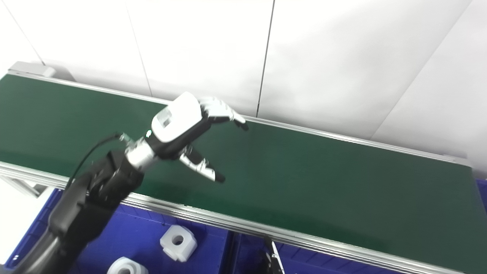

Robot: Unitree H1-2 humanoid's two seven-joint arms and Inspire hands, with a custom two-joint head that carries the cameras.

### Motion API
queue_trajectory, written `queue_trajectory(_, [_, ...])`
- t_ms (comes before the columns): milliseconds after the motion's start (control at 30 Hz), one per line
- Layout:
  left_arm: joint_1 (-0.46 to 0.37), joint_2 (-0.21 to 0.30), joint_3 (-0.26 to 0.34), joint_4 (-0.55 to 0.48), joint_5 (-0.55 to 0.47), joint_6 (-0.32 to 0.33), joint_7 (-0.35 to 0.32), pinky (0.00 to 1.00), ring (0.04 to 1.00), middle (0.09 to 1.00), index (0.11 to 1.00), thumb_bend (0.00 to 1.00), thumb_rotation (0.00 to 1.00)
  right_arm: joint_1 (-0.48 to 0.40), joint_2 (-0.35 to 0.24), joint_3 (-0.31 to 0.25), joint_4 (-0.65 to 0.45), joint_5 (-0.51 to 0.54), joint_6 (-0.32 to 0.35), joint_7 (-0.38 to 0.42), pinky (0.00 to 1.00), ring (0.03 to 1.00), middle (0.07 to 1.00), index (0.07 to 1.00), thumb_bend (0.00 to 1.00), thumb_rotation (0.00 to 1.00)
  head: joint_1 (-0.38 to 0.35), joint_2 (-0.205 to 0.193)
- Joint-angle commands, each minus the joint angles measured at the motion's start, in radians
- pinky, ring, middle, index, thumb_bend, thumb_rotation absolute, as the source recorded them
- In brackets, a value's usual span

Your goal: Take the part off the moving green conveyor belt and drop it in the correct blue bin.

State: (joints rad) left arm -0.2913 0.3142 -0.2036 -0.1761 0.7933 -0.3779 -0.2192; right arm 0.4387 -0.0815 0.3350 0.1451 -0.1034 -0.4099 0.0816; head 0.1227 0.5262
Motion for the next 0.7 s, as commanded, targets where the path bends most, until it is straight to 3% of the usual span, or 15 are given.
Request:
queue_trajectory(0, [-0.073, 0.024, 0.0, 0.007, 0.008, 0.036, -0.026, 0.53, 0.624, 0.655, 0.649, 0.97, 0.22, 0.002, 0.007, -0.003, -0.011, 0.011, -0.052, 0.009, 1.0, 0.939, 1.0, 1.0, 0.91, 0.97, 0.0, 0.001])
queue_trajectory(300, [-0.209, 0.066, -0.043, 0.165, 0.049, 0.101, -0.081, 0.5, 0.619, 0.678, 0.671, 0.97, 0.19, -0.005, 0.012, -0.005, -0.006, 0.004, -0.047, 0.015, 1.0, 0.927, 1.0, 1.0, 0.9, 0.98, -0.002, -0.001])
queue_trajectory(467, [-0.254, 0.079, -0.075, 0.243, 0.075, 0.137, -0.1, 0.54, 0.655, 0.709, 0.707, 1.0, 0.18, -0.007, 0.018, -0.004, -0.005, 0.005, -0.04, 0.019, 0.99, 0.924, 0.997, 1.0, 0.92, 0.97, -0.009, -0.002])
queue_trajectory(667, [-0.265, 0.081, -0.114, 0.265, 0.115, 0.207, -0.142, 0.63, 0.743, 0.772, 0.756, 1.0, 0.16, -0.005, 0.023, -0.004, -0.002, 0.007, -0.044, 0.027, 0.97, 0.917, 1.0, 1.0, 0.93, 0.97, -0.014, 0.001])
